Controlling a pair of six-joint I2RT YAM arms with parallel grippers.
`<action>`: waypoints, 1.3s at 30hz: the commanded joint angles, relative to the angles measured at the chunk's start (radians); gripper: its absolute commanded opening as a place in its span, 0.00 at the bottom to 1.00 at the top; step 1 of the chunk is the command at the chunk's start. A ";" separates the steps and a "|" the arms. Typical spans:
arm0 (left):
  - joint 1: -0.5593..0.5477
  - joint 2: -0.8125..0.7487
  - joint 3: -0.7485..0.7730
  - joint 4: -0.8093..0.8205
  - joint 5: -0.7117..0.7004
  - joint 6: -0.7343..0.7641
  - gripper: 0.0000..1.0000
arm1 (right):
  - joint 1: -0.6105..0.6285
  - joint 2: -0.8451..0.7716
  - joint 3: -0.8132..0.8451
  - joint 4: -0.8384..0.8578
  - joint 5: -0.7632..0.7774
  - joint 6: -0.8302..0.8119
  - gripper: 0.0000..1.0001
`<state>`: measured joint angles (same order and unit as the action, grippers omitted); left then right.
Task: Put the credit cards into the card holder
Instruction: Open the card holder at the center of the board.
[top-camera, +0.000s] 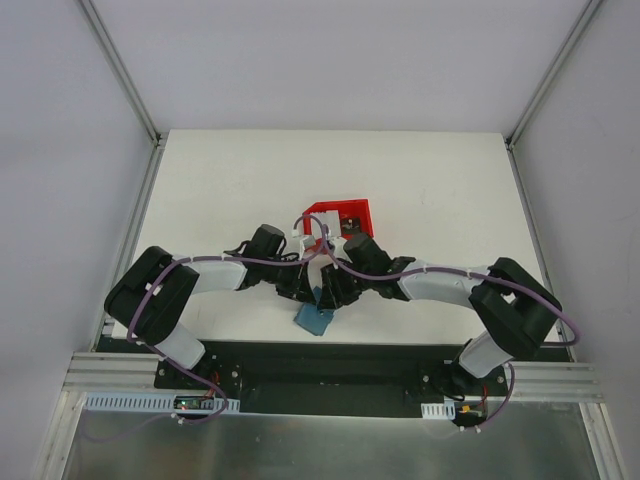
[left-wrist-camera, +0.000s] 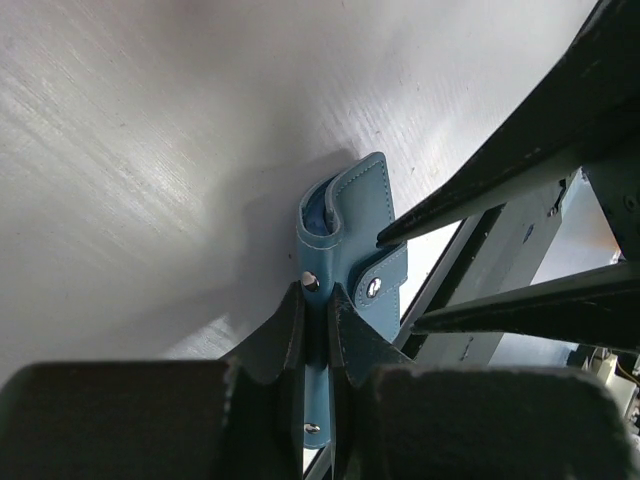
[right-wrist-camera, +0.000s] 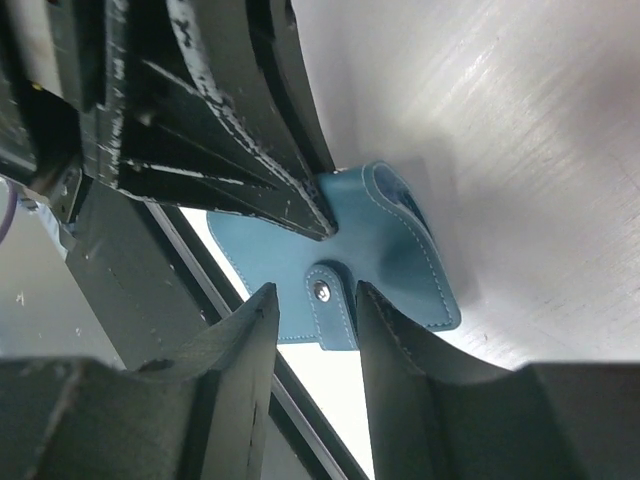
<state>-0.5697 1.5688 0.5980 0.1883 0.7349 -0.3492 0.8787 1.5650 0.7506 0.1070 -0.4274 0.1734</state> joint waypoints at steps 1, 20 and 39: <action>-0.004 0.000 0.010 -0.033 0.021 0.069 0.00 | 0.000 0.004 -0.016 0.003 -0.025 -0.035 0.41; -0.002 -0.055 -0.017 0.023 -0.138 -0.042 0.00 | 0.014 0.041 -0.053 0.020 -0.235 -0.038 0.34; 0.040 -0.138 -0.099 0.027 -0.410 -0.261 0.00 | 0.037 -0.026 -0.109 0.207 -0.286 -0.060 0.04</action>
<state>-0.5739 1.4574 0.5079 0.1932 0.5575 -0.5529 0.8845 1.6150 0.6685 0.2527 -0.5735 0.1375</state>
